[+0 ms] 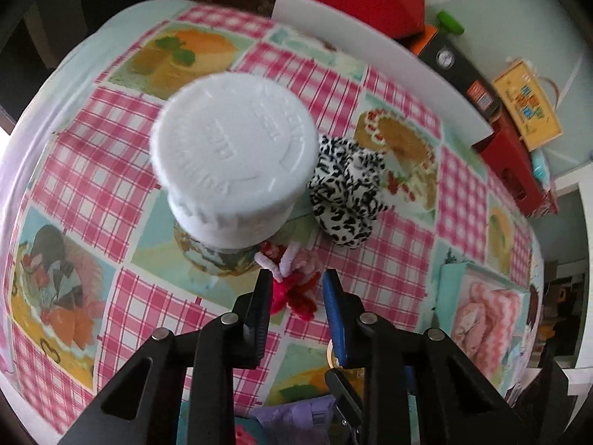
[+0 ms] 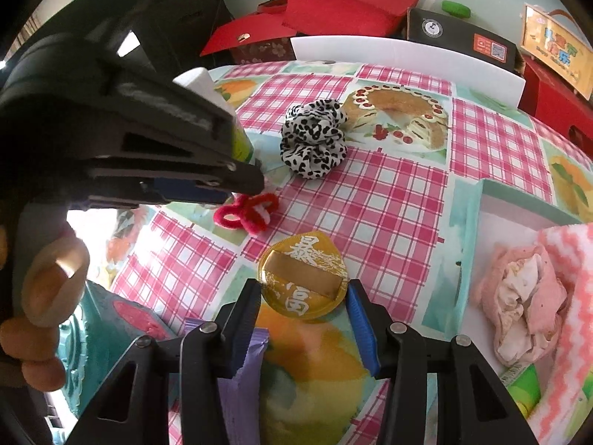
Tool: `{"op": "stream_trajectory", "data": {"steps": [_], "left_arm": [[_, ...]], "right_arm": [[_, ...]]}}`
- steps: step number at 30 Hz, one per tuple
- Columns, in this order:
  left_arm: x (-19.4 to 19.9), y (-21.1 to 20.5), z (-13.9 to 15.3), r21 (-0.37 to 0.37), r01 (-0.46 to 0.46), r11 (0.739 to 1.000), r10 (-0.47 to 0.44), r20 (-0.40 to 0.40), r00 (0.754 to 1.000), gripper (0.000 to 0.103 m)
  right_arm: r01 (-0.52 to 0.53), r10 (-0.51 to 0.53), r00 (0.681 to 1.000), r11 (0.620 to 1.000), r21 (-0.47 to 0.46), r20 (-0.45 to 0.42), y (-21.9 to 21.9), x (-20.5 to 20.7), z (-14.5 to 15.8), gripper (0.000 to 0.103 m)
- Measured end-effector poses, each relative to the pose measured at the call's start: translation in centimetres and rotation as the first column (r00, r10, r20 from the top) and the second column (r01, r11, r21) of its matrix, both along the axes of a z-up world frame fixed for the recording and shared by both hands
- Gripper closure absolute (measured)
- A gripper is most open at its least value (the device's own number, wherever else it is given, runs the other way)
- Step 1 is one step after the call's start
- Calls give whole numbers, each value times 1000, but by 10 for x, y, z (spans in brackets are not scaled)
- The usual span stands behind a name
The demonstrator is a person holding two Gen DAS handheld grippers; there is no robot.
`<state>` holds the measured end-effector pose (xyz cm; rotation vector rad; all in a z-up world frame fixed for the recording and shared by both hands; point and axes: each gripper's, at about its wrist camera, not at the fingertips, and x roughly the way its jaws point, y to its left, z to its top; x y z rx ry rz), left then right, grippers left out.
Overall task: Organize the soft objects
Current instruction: 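Close left tool on the red hair tie while right holds the gold packet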
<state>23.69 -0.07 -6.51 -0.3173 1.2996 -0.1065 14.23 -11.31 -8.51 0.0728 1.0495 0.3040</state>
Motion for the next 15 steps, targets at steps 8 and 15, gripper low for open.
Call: {"op": "stream_trajectory", "data": {"steps": [8,15], "left_arm": [[-18,23,0,-8,-45,999,45,21,999,74],[-15,15,-2,35,-23,999,23,11,1000,74]], "right_arm": [[5,-5,1000,1000,11,14,-6,-3,11,53],[11,-11,1000,1000,3,24,-11,-2,16,53]]}}
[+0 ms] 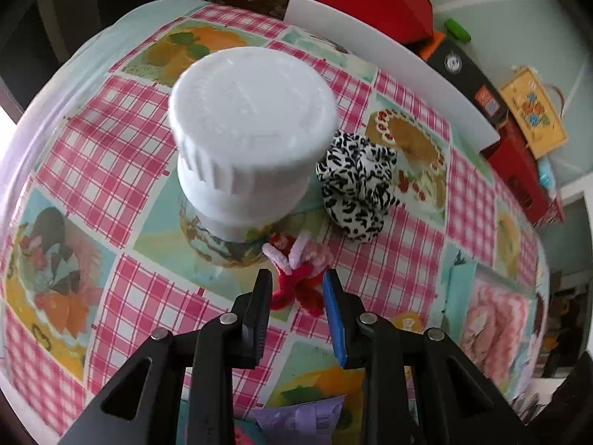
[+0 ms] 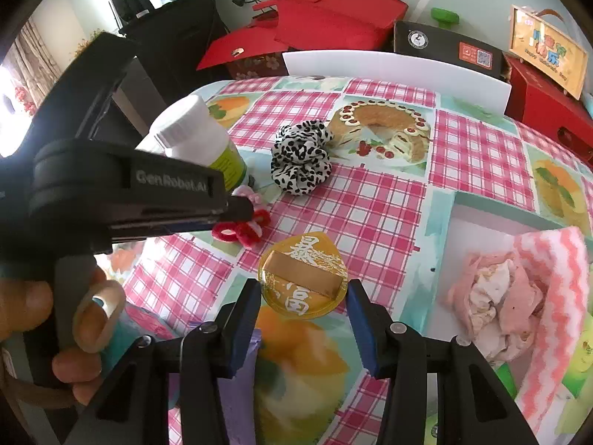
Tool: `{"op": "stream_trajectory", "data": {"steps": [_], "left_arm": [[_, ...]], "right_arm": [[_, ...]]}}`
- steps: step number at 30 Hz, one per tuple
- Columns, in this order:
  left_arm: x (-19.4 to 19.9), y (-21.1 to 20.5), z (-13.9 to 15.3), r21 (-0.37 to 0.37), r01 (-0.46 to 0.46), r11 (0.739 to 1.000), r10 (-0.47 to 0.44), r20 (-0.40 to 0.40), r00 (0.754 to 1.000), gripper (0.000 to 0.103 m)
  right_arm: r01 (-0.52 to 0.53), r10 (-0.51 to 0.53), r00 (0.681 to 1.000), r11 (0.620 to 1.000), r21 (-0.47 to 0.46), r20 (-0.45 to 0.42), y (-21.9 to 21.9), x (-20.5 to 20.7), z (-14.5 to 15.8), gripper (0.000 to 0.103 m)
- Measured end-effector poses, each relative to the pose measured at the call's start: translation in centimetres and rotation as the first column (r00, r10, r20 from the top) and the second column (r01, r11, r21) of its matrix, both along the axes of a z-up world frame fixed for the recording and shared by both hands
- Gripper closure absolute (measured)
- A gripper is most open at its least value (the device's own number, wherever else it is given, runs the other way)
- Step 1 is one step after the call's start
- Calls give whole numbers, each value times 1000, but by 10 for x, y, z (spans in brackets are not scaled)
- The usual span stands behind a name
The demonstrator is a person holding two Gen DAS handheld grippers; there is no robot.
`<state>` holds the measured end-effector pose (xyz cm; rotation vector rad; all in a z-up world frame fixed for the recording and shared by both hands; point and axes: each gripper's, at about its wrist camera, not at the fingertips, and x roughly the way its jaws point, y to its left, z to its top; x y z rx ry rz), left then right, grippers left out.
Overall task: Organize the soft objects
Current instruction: 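Close left tool on the red hair tie while right holds the gold packet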
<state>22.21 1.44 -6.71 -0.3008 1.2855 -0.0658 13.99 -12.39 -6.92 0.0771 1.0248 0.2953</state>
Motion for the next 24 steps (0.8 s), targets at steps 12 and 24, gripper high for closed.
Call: {"op": "stream_trajectory", "data": {"steps": [12,24], "left_arm": [[18,-23,-17,91,86,992,-76,-106,991,74],[18,-25,-18,107,92,990,-82,-97,992,76]], "right_arm": [[8,-9,1000,1000,11,8,-4,-1,3,53],[23,-24,999,999,38,26,-12,-3,10,53]]}}
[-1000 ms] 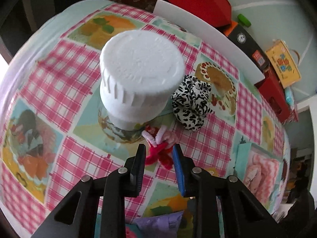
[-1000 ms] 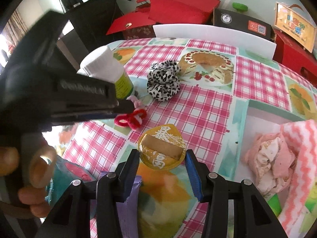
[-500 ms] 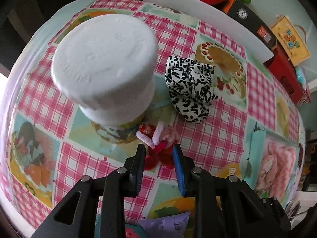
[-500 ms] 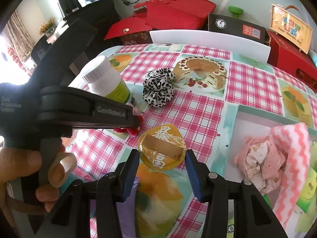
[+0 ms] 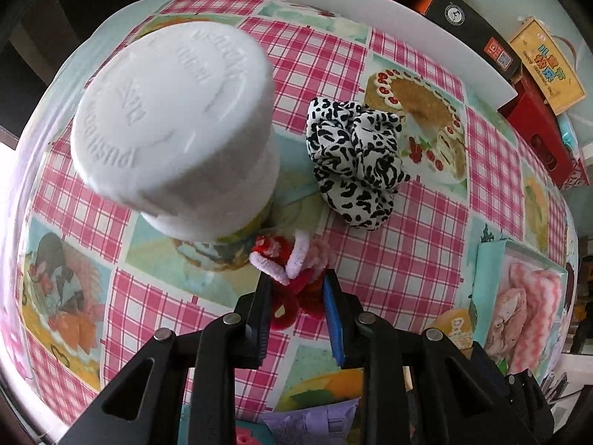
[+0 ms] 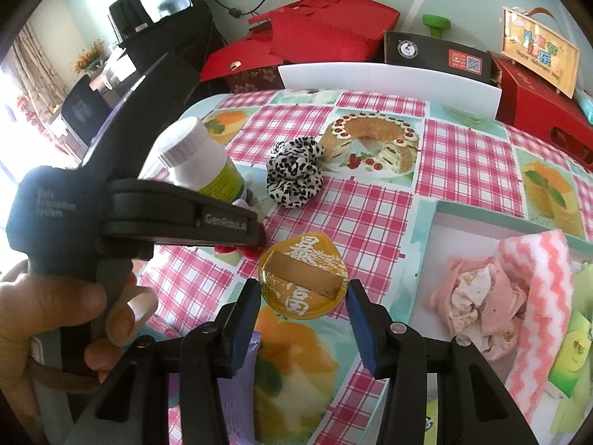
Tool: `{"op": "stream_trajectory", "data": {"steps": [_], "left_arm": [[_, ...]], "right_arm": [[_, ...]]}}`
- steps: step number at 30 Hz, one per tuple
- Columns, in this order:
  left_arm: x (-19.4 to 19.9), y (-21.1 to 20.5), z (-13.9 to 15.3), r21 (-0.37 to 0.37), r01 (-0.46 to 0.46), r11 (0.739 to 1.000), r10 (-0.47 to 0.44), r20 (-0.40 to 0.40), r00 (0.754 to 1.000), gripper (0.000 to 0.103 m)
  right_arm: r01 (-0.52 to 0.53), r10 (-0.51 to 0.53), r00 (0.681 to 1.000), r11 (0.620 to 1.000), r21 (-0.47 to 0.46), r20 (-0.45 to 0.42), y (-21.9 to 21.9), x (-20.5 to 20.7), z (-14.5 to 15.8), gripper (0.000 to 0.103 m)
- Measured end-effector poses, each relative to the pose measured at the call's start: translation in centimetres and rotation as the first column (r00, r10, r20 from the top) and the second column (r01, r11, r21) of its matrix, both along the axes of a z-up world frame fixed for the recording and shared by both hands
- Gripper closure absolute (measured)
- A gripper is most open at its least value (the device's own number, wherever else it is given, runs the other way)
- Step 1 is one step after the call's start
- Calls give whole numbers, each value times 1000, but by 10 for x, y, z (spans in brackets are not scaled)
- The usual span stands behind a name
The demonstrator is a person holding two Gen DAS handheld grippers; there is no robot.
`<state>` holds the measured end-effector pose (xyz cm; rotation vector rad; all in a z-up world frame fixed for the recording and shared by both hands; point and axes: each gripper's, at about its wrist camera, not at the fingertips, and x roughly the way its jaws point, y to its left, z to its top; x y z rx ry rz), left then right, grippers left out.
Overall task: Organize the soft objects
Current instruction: 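Close left tool on the red hair tie while right holds the gold packet, then carry the red hair tie with left tool while right carries the gold packet to tray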
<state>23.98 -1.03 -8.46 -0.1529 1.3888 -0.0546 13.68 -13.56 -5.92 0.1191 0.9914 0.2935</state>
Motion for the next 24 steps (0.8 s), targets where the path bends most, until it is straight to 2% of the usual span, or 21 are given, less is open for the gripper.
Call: {"op": "stream_trajectory", "data": {"steps": [8,16,24], "left_arm": [[-17,4,22,-50,-12,999,17,100,995,76],[-44,-5,47,-101,34,994,-12,214,977,76],[-51,-11,81,-94,80,992,-47,313,949,76]], "right_arm": [[21,-21,1000,1000,19,7,-8,-1,6,53],[73,-73,997,997,14,19,-27,-3,15,53],[140,-140,990,990,13,16,-52,-8,22,53]]}}
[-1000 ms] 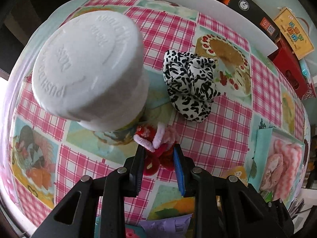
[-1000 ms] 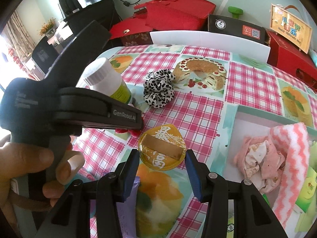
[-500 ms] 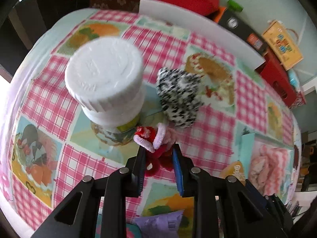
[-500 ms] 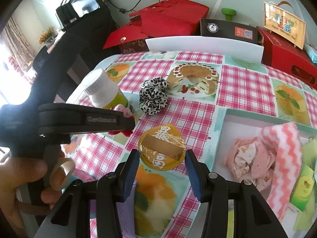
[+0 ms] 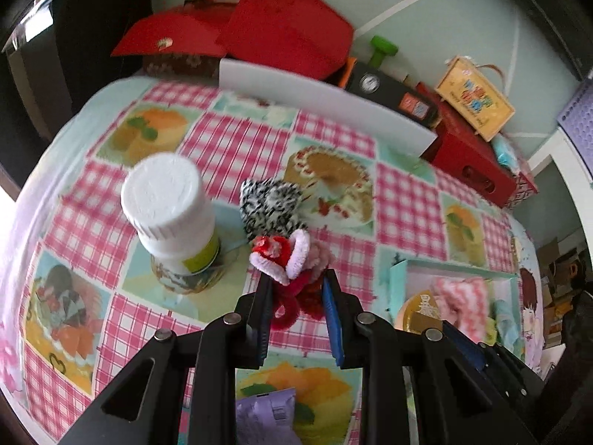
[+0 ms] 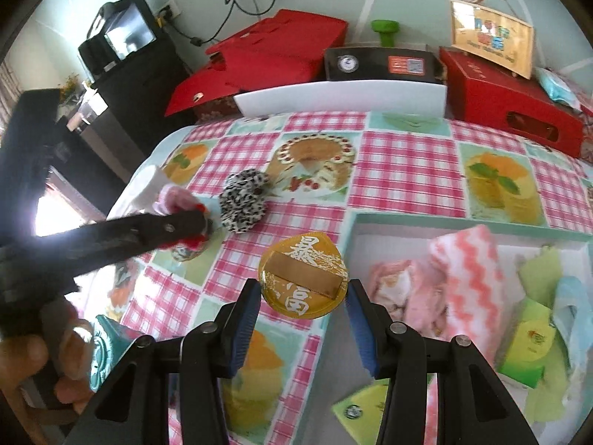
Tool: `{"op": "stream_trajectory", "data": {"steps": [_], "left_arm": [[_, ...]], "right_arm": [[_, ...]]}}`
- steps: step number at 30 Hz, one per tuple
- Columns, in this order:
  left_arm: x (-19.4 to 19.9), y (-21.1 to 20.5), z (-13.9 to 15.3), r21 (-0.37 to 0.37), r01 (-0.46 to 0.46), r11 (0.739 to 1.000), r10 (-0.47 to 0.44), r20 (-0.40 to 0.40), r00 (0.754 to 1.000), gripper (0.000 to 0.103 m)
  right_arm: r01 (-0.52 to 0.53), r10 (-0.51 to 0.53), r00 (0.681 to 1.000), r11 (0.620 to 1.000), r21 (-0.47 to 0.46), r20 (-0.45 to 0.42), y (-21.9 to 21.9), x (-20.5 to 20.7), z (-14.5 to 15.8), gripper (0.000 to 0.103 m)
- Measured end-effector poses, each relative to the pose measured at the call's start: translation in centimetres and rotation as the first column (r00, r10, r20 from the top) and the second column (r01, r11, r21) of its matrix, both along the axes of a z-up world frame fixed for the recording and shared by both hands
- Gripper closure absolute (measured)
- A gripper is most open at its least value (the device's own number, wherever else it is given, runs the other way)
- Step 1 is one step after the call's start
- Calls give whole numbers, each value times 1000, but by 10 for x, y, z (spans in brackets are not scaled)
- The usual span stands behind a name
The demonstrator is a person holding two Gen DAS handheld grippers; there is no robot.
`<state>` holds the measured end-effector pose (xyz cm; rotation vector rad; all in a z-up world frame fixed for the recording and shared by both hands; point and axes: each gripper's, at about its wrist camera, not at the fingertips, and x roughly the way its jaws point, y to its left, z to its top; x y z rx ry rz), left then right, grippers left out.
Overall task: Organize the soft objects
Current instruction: 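Carry the red hair tie with left tool while right carries the gold packet to tray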
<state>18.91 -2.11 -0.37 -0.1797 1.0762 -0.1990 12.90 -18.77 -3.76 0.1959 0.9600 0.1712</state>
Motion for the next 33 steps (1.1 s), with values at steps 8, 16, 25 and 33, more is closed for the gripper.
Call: {"op": "stream_trajectory", "data": {"steps": [8,16,25,33], "left_arm": [[-12,-15,18,3,53,999,-53,44,998,76],[-23,-41,27,1,130,991,-130,66,989,76],[-31,-67,25,-5,205,979,-204,56,977,76],[-39,-97,19,4,289,957,-289,29,957,76]], "right_arm": [[65,-63,996,997,-32,60,-29,-18,21,53],[218,-212,970,975,-39,121,-80,-38,44,53],[400,-392,913,915,-55,112,-143,-65,50,53],[511,-507,858,857,-58,81,-183,-87,48,52]]}}
